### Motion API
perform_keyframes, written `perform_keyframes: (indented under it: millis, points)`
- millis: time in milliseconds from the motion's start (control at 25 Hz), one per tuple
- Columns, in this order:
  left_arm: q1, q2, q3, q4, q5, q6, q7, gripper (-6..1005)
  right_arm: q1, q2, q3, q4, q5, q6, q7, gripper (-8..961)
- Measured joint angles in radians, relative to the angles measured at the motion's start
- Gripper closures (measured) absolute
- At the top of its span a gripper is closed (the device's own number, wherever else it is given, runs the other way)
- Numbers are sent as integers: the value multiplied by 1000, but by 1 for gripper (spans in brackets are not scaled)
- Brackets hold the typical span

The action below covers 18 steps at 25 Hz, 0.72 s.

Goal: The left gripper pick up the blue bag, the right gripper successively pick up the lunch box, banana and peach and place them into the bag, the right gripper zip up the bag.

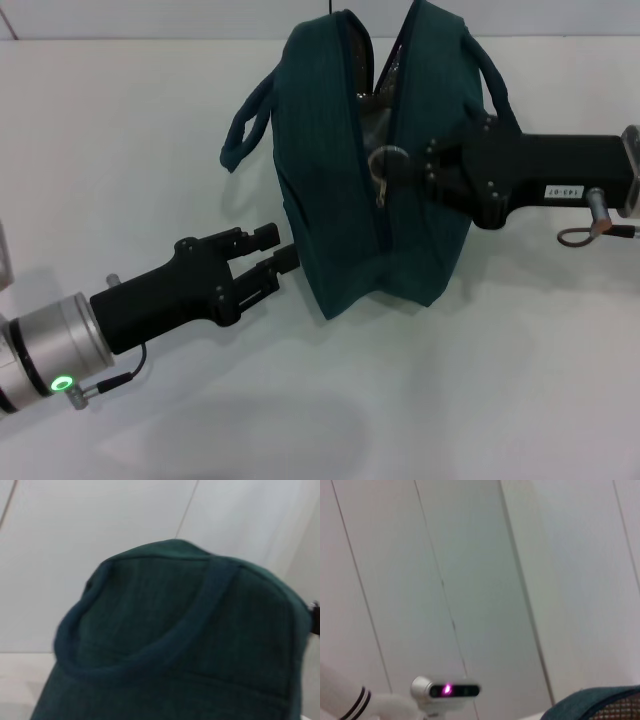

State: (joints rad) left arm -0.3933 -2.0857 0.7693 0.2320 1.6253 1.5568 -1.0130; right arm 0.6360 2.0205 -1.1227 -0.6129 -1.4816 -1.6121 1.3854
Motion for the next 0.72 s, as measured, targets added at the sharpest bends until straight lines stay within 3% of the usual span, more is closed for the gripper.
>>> perform_keyframes:
  millis: [280, 600, 720]
  points:
    - [12, 2, 6, 8, 17, 73, 26, 588, 31, 0, -5, 97, 67, 31, -82, 944]
    - [-9, -6, 4, -32, 8, 74, 17, 297, 40, 1, -18, 117, 64, 42, -84, 944]
    - [-40, -6, 5, -73, 9, 67, 8, 266, 33, 2, -18, 118, 68, 28, -85, 944]
